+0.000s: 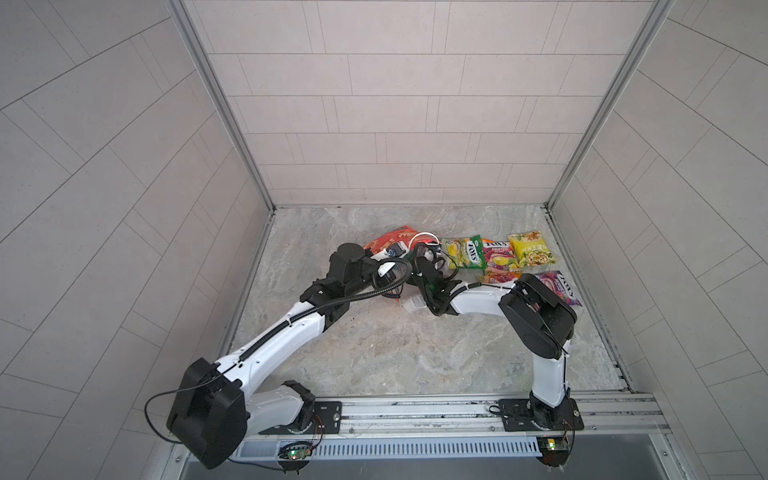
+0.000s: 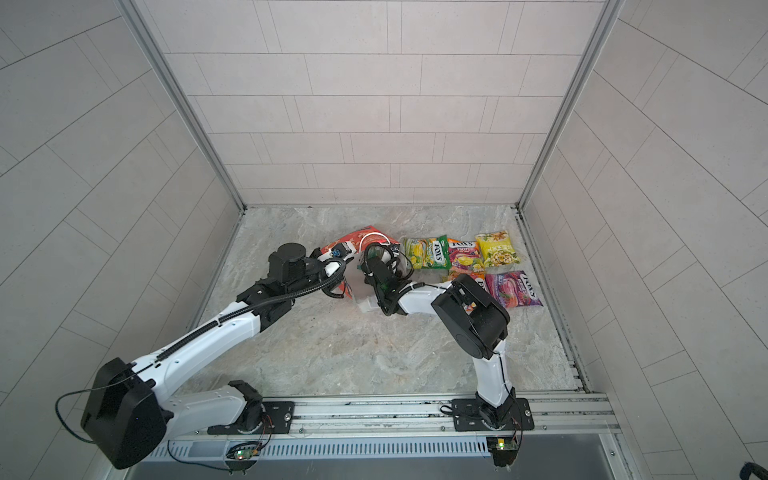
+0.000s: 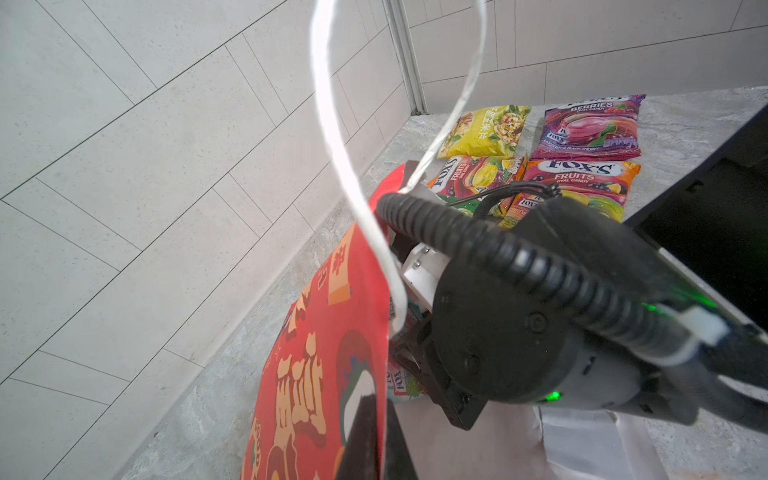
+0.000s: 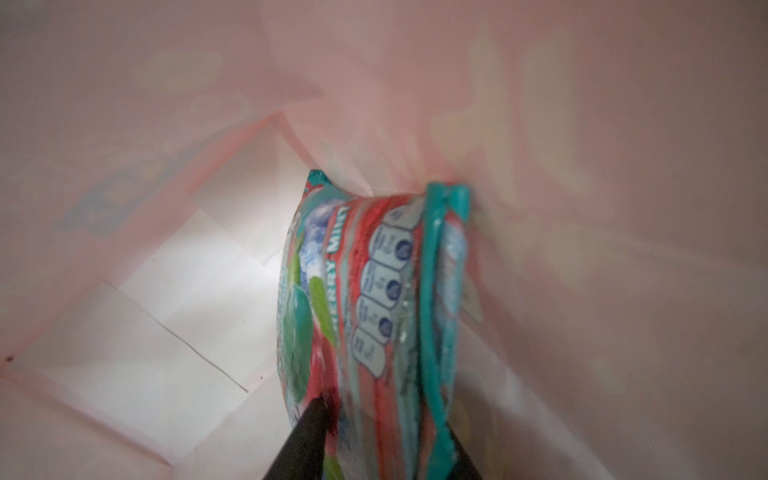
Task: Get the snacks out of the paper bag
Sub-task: 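Lower the right gripper into the bag and close on the teal mint packet, then lift the teal mint packet out of the bag with the right gripper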
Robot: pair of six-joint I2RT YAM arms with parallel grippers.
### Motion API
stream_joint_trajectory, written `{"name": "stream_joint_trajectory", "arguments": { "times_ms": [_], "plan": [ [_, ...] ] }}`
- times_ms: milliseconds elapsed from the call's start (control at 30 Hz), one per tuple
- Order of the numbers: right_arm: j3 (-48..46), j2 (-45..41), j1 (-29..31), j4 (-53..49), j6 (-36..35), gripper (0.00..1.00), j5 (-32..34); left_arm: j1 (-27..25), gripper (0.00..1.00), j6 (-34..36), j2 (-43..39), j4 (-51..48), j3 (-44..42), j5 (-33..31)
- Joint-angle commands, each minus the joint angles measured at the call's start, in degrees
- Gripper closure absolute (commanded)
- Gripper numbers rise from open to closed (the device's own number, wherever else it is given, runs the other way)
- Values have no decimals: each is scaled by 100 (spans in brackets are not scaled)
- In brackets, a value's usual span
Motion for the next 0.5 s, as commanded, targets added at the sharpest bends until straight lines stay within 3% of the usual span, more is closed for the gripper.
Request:
{"name": "stream_joint_trajectory", "arguments": {
  "times_ms": [0, 267, 467],
  "plan": [
    [178, 141, -98, 174, 38, 73, 112, 6, 100, -45, -84, 170, 41, 205],
    [77, 113, -128, 458, -268, 94, -269, 8, 100, -43, -77, 203, 18, 138],
    [-39, -258, -128, 656, -543, 100, -683, 10, 100, -43, 23, 225, 33, 114]
  ]
}}
